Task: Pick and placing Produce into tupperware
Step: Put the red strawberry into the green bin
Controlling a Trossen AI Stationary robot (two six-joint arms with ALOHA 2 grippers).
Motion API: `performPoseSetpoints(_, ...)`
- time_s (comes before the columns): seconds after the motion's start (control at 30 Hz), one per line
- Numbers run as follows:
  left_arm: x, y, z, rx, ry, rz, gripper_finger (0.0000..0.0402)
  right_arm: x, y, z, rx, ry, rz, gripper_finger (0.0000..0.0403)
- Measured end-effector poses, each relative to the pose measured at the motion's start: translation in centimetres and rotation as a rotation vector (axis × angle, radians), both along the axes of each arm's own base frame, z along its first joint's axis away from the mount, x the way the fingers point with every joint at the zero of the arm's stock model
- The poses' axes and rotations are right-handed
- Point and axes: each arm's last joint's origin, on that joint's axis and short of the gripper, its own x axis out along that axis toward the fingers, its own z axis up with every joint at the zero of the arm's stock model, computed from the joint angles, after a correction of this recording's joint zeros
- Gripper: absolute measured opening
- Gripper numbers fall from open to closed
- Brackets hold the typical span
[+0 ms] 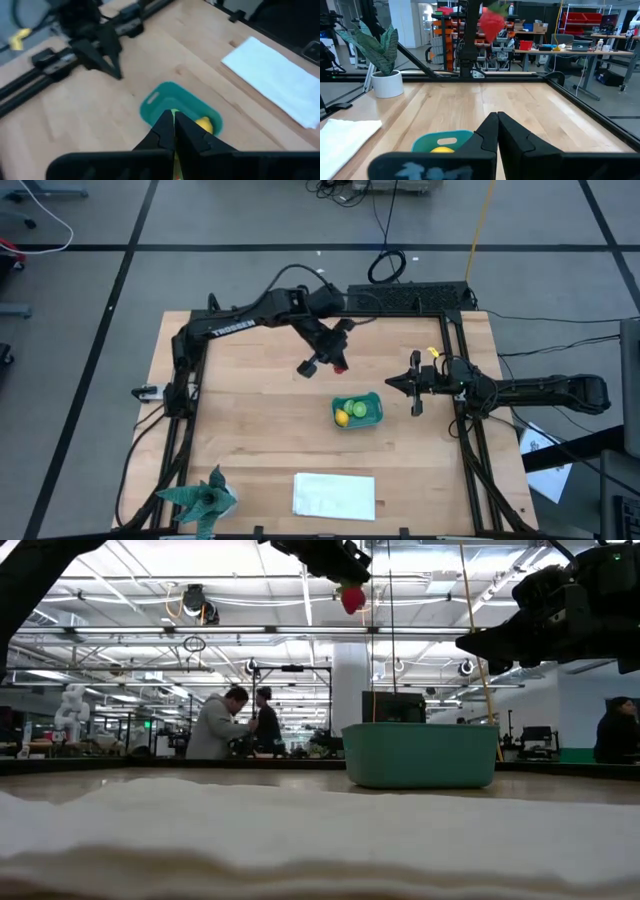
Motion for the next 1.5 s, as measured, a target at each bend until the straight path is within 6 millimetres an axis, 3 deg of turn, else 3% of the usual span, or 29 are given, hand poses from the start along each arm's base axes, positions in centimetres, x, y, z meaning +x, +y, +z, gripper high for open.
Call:
performPoseSetpoints(0.2, -1.9, 1.2, 1.2, -0.018, 0.033, 0.05, 0.0, 0.0, 0.0, -0.1, 0.001, 0.006, 0.0, 0.0)
performPoseSetpoints(0.53, -4.0, 2.2, 0.8, -0.126, 0.003, 0.046, 0.0, 0.0, 0.0, 0.0, 0.0, 0.002, 0.0, 0.0)
performPoseSetpoints(0.93, -3.6, -1.0, -3.5, -0.134, -0.059, 0.152, 0.0, 0.0, 0.0, 0.1, 0.005, -0.008, 0.0, 0.0)
performPoseSetpoints(1.3, -1.7, -4.5, -2.9, -0.236, -0.119, 0.211, 0.0, 0.0, 0.0, 0.1, 0.006, -0.008, 0.0, 0.0)
performPoseSetpoints(1.5, -0.9, -5.2, -2.8, -0.248, -0.161, 0.252, 0.0, 0.0, 0.0, 0.1, 0.006, -0.009, 0.0, 0.0)
